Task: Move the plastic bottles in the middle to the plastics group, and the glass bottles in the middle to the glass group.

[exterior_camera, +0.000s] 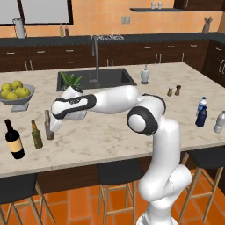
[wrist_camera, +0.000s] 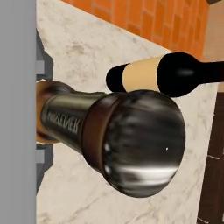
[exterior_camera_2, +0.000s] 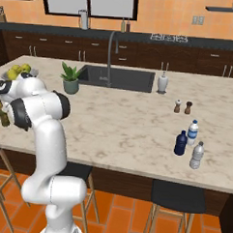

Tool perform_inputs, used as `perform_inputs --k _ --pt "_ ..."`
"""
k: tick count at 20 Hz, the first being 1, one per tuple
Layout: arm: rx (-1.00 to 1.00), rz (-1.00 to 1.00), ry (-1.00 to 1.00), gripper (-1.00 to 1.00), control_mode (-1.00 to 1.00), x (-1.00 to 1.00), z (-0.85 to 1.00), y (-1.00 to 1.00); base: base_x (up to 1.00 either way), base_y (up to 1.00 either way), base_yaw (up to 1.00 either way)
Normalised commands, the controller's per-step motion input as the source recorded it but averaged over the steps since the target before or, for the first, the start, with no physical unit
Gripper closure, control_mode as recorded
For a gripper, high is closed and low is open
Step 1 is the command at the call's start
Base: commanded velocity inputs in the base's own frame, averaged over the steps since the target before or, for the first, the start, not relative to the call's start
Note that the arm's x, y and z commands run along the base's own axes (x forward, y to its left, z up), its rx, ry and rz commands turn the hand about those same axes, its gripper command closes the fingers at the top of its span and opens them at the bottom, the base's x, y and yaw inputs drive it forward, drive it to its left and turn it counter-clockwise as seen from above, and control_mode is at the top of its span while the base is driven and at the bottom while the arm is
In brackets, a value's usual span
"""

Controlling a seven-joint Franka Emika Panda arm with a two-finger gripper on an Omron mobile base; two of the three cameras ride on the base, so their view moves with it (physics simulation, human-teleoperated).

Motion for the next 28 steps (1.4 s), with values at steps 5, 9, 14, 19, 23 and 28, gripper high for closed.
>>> perform_inputs --k 5,9,14,19,23,28 --pt "0.0 0.03 0.23 1.0 -1.0 0.0 0.0 0.05 0.0 0.0 0.0" --pt "-0.09 0.0 0.11 1.0 -1.0 0.0 0.0 0.0 0.0 0.0 0.0" --pt "-0.11 0.0 0.01 1.0 -1.0 0.07 0.08 0.0 0.0 0.0 0.0" --pt "0.0 0.03 -0.03 1.0 -1.0 0.08 -0.12 0.01 0.0 0.0 0.0" --pt "0.0 0.02 -0.1 1.0 -1.0 0.03 -0.03 0.0 0.0 0.0 0.0" --pt "0.0 0.01 -0.06 1.0 -1.0 0.0 -0.01 0.0 0.0 0.0 0.0"
